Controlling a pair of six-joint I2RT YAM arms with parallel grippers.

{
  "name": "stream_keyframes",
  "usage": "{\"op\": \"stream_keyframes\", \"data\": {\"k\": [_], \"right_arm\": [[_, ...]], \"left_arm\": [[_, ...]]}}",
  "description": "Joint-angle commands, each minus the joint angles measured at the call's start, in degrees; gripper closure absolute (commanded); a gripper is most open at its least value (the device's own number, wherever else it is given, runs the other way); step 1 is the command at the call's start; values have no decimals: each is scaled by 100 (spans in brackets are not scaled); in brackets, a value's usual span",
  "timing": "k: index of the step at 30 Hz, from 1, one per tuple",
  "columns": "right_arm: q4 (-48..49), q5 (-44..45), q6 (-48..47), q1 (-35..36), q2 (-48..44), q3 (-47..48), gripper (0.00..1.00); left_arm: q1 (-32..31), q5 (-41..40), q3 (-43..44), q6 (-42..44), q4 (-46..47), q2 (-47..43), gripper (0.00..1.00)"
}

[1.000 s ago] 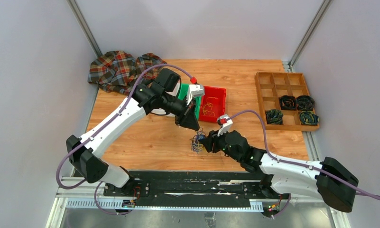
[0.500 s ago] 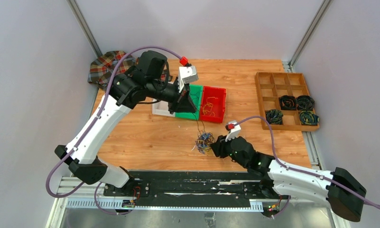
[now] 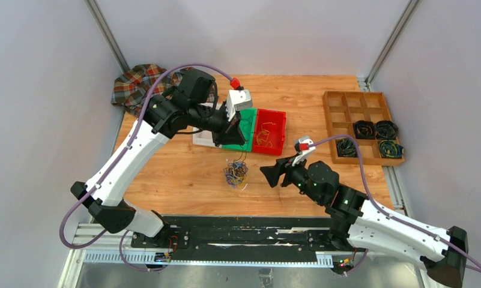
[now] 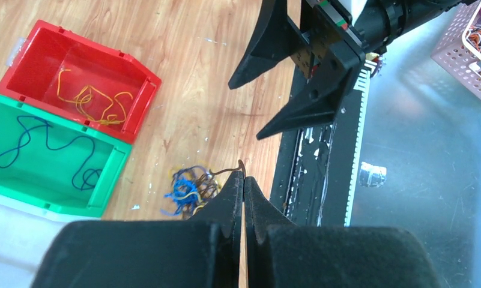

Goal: Untangle the cables
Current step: Untie the cable.

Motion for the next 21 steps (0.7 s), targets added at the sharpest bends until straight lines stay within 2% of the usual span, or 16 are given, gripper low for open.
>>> {"op": "stream_keyframes", "data": {"k": [1, 6, 16, 21], "right_arm": [[164, -146, -413, 260, 529, 447, 31], [614, -250, -544, 360, 1054, 684, 30], [1111, 354, -729, 364, 1694, 869, 30], [1296, 387, -829, 364, 2058, 935, 32]], "left_arm": [[22, 7, -13, -42, -2, -67, 100], [22, 0, -52, -63, -5, -111, 100], [13, 305, -22, -193, 0, -160, 100], [13, 581, 136, -282, 4, -148, 99]]}}
